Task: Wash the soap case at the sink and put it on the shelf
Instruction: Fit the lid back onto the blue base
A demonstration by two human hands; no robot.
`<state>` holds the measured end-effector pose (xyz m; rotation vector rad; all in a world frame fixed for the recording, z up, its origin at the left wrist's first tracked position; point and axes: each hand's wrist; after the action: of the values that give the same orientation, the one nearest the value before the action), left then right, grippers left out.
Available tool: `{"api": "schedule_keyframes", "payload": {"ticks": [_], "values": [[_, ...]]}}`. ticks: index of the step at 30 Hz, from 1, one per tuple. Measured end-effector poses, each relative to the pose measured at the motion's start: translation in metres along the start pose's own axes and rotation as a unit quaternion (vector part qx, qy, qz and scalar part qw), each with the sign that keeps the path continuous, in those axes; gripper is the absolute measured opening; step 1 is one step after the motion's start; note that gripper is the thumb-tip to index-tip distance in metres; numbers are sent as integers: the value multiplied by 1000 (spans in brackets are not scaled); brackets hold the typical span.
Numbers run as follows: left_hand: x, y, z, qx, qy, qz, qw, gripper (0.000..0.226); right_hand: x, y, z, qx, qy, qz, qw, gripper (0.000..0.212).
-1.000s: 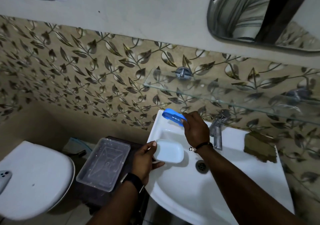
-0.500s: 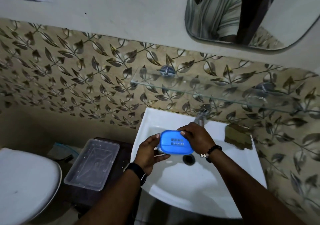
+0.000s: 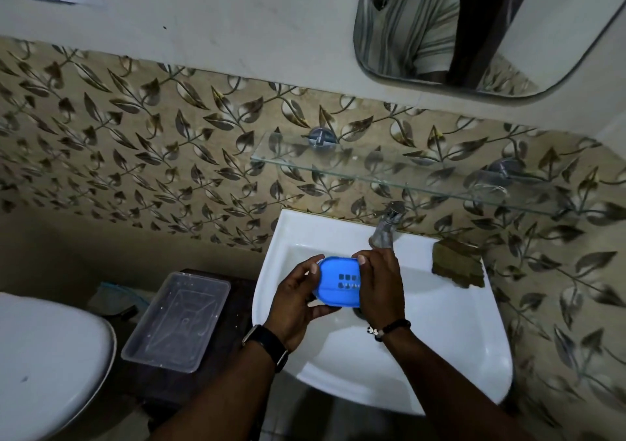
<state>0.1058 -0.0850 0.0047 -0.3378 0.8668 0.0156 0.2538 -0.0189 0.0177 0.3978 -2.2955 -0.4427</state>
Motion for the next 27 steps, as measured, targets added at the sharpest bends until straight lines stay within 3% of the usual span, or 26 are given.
{"api": "schedule_keyframes", "payload": {"ticks": [4, 7, 10, 12, 13, 15, 16, 20, 22, 25, 27], "values": [[-4, -7, 8, 32, 69, 78, 994, 56, 5, -8, -5, -63, 34, -4, 997, 25], [-5, -9, 10, 49, 185, 178, 965, 55, 10, -15, -9, -93, 90, 5, 992, 27], [-10, -8, 12, 77, 218, 229, 946, 54, 19, -17, -12, -89, 215, 99, 968, 33], [-15, -6, 13, 103, 232, 258, 932, 51, 25, -18, -16, -46, 341, 215, 914, 51], [-18, -5, 13, 118, 243, 268, 925, 49, 27, -18, -18, -14, 413, 276, 868, 59], [-25, -3, 13, 145, 265, 273, 913, 47, 27, -15, -24, 35, 506, 346, 789, 56], [-29, -1, 12, 157, 273, 271, 909, 47, 27, -14, -27, 48, 523, 345, 778, 51], [-35, 6, 8, 191, 295, 259, 900, 51, 26, -6, -36, 23, 525, 278, 804, 33], [-32, 7, 9, 171, 276, 243, 914, 61, 25, -6, -36, -4, 505, 255, 825, 34], [-19, -1, 21, 133, 109, 141, 975, 81, 26, -12, -30, -56, 429, 196, 880, 37], [-6, -6, 30, 136, 5, 102, 985, 89, 30, -17, -25, -84, 392, 148, 904, 40]]}}
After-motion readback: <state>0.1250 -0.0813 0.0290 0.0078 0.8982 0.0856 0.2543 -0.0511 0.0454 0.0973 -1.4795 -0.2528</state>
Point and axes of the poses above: each hand's wrist, its own y-axis towards the middle knuckle, its own z-axis out of the palm, x = y × z, and after that the axes turned 9 degrees about -y, right-handed
